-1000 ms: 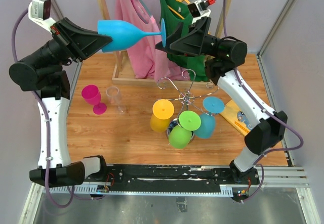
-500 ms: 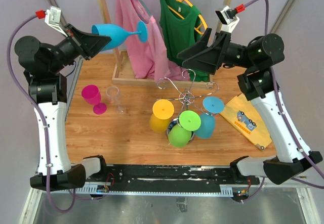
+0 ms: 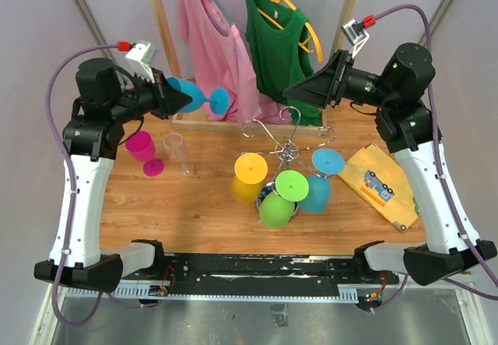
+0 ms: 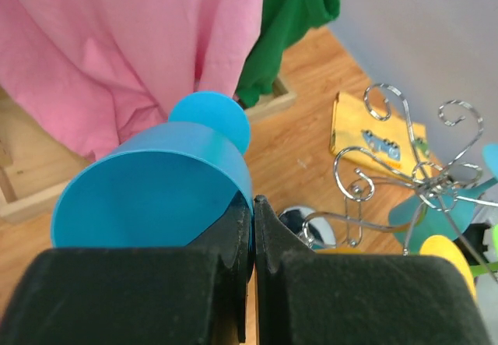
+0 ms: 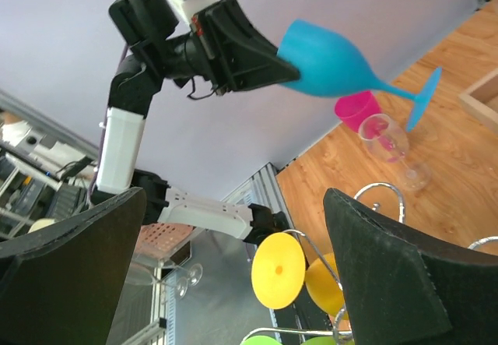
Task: Take the wine glass off the wine glass rack
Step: Place the wine glass at the center of the board.
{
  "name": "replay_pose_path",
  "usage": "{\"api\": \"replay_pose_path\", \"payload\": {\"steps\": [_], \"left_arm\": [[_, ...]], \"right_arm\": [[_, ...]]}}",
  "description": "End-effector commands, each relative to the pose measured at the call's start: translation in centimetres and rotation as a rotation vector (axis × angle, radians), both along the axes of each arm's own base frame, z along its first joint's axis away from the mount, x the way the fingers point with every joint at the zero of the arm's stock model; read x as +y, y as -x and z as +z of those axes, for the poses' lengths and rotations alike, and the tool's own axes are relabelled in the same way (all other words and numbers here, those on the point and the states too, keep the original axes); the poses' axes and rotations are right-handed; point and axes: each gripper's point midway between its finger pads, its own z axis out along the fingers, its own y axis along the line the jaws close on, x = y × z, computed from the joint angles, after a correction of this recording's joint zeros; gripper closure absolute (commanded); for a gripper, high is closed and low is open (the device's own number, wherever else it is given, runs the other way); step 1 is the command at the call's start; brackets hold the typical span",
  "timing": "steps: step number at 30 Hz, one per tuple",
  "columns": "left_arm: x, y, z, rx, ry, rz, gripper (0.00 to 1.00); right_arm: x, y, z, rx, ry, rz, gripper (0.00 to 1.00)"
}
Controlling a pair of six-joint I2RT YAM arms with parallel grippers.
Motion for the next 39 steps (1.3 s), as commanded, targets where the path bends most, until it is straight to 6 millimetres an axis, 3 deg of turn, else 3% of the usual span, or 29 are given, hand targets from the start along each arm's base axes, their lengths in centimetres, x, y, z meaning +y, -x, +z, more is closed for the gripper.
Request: {"api": "replay_pose_path", "payload": {"steps": [1, 8, 16, 25, 39], "left_arm": [[-0.5, -1.0, -4.4, 0.078, -0.164, 0.05, 1.0], [-1.5, -1.7, -11.0, 0.163, -0.38, 0.064, 1.0], [-1.7, -1.8, -17.5, 0.265, -0.552, 0.022, 1.0], [-2.4, -1.8, -22.2, 0.355, -0.655, -0.05, 1.0], [-4.4, -2.2, -25.2, 0.45, -0.632, -0.103, 1.0]], "right_arm": [[-2.1, -1.2, -0.1, 0.007, 0.036, -0.144, 0.01], [-5.3, -3.1, -2.6, 0.085, 0.086, -0.317, 0.01], [-6.6, -2.8, -4.4, 0.112, 0.118, -0.387, 0.01], [-7.3, -2.1, -4.6, 0.107, 0.128, -0.415, 0.01], [-7.8, -1.6, -4.3, 0.099, 0.118, -0.419, 0.01]]}}
